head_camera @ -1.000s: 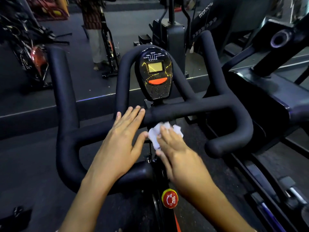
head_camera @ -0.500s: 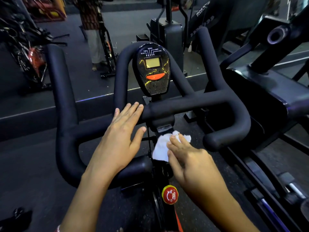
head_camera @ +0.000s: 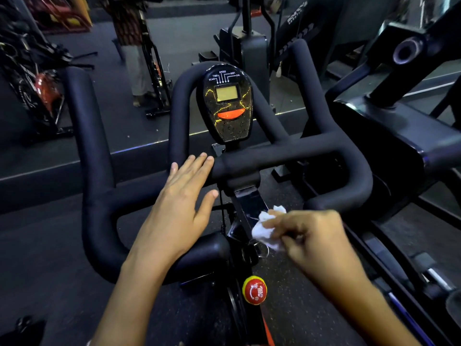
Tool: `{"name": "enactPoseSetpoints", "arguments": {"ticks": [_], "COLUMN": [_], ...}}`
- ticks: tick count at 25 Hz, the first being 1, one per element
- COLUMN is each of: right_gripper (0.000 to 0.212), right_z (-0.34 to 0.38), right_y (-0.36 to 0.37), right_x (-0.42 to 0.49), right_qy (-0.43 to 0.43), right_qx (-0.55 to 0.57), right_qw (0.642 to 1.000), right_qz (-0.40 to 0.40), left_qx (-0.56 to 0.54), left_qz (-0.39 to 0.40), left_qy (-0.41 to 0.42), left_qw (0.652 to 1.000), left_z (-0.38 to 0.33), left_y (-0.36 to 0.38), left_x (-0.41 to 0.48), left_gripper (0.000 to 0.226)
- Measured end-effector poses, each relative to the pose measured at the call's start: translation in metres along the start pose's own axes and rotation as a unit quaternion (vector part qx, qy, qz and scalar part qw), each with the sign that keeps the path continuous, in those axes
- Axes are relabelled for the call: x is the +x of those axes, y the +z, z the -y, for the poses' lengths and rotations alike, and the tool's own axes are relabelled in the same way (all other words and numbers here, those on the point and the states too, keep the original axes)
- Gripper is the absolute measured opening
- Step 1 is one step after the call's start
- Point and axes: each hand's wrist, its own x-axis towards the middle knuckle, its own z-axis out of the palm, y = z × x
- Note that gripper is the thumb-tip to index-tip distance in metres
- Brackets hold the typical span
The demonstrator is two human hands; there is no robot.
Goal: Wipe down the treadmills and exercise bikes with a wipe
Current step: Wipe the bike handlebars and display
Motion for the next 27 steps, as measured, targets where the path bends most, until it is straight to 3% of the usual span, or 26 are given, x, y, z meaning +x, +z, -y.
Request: {"name": "enactPoseSetpoints", "arguments": {"ticks": [2, 5, 8, 10, 11, 13, 15, 16, 19, 21, 23, 26, 27], "right_gripper": [0.028, 0.028, 0.054, 0.056, 0.051, 0.037, 0.027, 0.03, 0.037, 0.031, 0.018, 0.031, 0.023], "right_z": [0.0, 0.008, 0.027, 0.04, 0.046, 0.058, 0.055, 0.059, 0.079, 0.102, 0.13, 0.154, 0.16], "right_y": [-0.017, -0.001, 0.032, 0.053, 0.06, 0.061, 0.054, 0.05, 0.058, 0.073, 0.086, 0.098, 0.108], "right_x": [0.018, 0.052, 0.07, 0.063, 0.059, 0.057, 0.064, 0.068, 0.074, 0.071, 0.066, 0.069, 0.075], "right_qy": [0.033, -0.054, 0.021, 0.047, -0.004, -0.09, -0.116, -0.1, 0.012, 0.019, -0.019, -0.046, -0.049], "right_qx": [0.047, 0.014, -0.072, -0.159, -0.157, -0.049, 0.037, 0.026, -0.204, -0.259, -0.187, -0.012, 0.009], "right_qw": [0.995, 0.981, 0.995, 0.986, 0.987, 0.994, 0.989, 0.991, 0.978, 0.964, 0.982, 0.994, 0.995], "right_qz": [-0.08, -0.187, -0.069, -0.02, -0.031, -0.047, -0.081, -0.083, 0.029, 0.056, 0.034, 0.097, 0.088], "left_qx": [0.0, -0.002, 0.0, 0.002, 0.006, 0.015, 0.037, 0.052, 0.07, 0.074, 0.062, 0.032, 0.021], "left_qz": [-0.001, -0.007, -0.017, -0.025, -0.027, -0.024, -0.014, -0.011, 0.0, 0.005, 0.003, -0.001, 0.002], "left_qy": [0.001, 0.001, -0.004, -0.016, -0.017, -0.023, -0.037, -0.044, -0.068, -0.076, -0.096, -0.109, -0.105], "left_qw": [1.0, 1.0, 1.0, 1.0, 0.999, 0.999, 0.999, 0.998, 0.995, 0.994, 0.993, 0.993, 0.994], "left_z": [-0.001, -0.001, -0.002, -0.003, -0.002, 0.003, 0.015, 0.023, 0.043, 0.055, 0.071, 0.093, 0.099], "left_y": [0.0, 0.0, -0.001, -0.006, -0.009, -0.017, -0.029, -0.036, -0.055, -0.066, -0.08, -0.098, -0.102], "left_x": [0.0, 0.0, -0.002, -0.006, -0.01, -0.02, -0.033, -0.039, -0.053, -0.06, -0.07, -0.082, -0.086], "left_gripper": [0.059, 0.057, 0.055, 0.054, 0.054, 0.053, 0.056, 0.057, 0.06, 0.06, 0.062, 0.079, 0.085]}}
